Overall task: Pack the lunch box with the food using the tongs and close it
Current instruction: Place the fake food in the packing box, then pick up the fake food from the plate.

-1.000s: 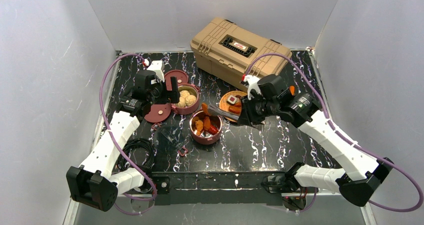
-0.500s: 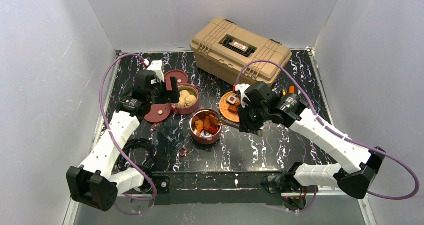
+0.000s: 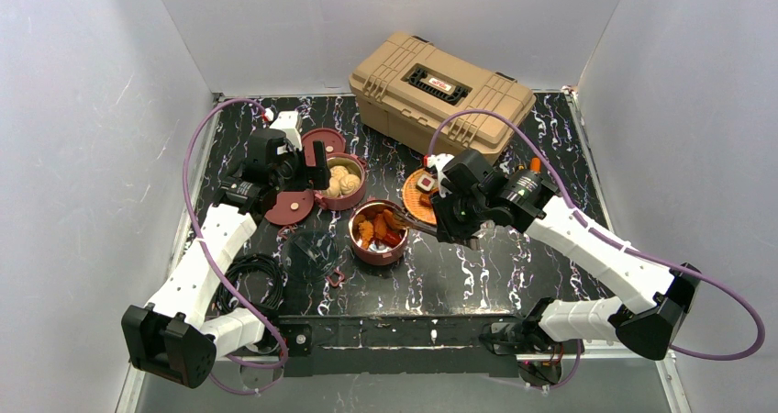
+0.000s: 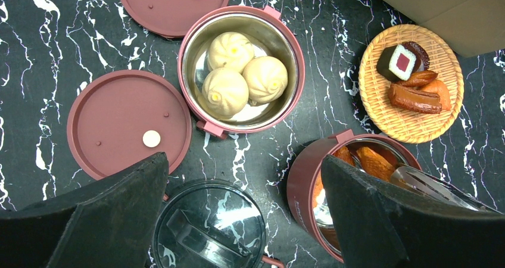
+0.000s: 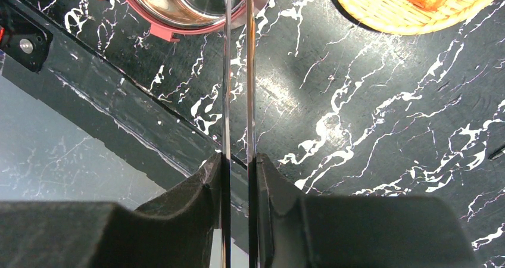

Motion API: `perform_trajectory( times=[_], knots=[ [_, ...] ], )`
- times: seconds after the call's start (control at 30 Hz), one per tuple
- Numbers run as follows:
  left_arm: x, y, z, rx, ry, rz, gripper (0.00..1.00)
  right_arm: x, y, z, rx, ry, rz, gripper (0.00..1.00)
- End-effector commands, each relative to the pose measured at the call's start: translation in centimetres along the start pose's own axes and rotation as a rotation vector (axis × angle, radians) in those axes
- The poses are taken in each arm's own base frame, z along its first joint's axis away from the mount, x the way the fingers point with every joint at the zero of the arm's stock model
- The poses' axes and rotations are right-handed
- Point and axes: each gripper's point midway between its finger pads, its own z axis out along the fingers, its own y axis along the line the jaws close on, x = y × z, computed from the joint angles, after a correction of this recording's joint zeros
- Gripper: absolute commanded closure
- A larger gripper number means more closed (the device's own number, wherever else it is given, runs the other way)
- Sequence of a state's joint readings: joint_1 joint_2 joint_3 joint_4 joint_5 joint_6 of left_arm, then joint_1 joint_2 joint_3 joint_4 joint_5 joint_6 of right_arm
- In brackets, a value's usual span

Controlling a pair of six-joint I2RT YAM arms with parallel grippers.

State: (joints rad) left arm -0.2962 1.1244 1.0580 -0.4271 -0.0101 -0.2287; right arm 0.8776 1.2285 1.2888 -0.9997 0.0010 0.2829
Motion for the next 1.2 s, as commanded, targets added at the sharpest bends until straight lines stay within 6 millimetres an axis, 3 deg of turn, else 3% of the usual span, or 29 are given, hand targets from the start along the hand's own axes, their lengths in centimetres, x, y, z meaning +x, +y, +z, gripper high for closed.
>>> perform_trajectory(
  times=[0.0,0.2,0.37,0.7,0.9,1.17],
  knots=[
    [-0.6,-0.2,-0.7,0.010,-0.011,-0.007,0.02,-1.4,-0.2,-1.1,0.022,-0.047,-0.008,0.67],
    [-0.6,-0.2,-0.6,0.009,-0.009,-0.007,0.02,-1.5,0.0,-1.0,0.014,-0.051,-0.016,0.60],
    [-0.6,-0.2,-0.7,0.009,-0.010,-0.010,0.02,-2.2,0.1,-1.1,0.010,-0.071,-0.025,0.62],
    [-0.3,-0.6,-0.4,0.033,0.007,-0.010,0.02,-5.5,0.3,-3.9,0.021,-0.231,-0.007,0.64],
    [0.0,-0.6,-0.1,0.031,0.024,-0.009,0.02,-5.8,-3.0,-4.8,0.211,-0.266,0.074,0.64],
    [-0.2,-0.3,-0.2,0.018,0.018,0.001,0.02,-2.5,-6.6,-1.6,0.336,-0.121,0.152,0.64]
  ],
)
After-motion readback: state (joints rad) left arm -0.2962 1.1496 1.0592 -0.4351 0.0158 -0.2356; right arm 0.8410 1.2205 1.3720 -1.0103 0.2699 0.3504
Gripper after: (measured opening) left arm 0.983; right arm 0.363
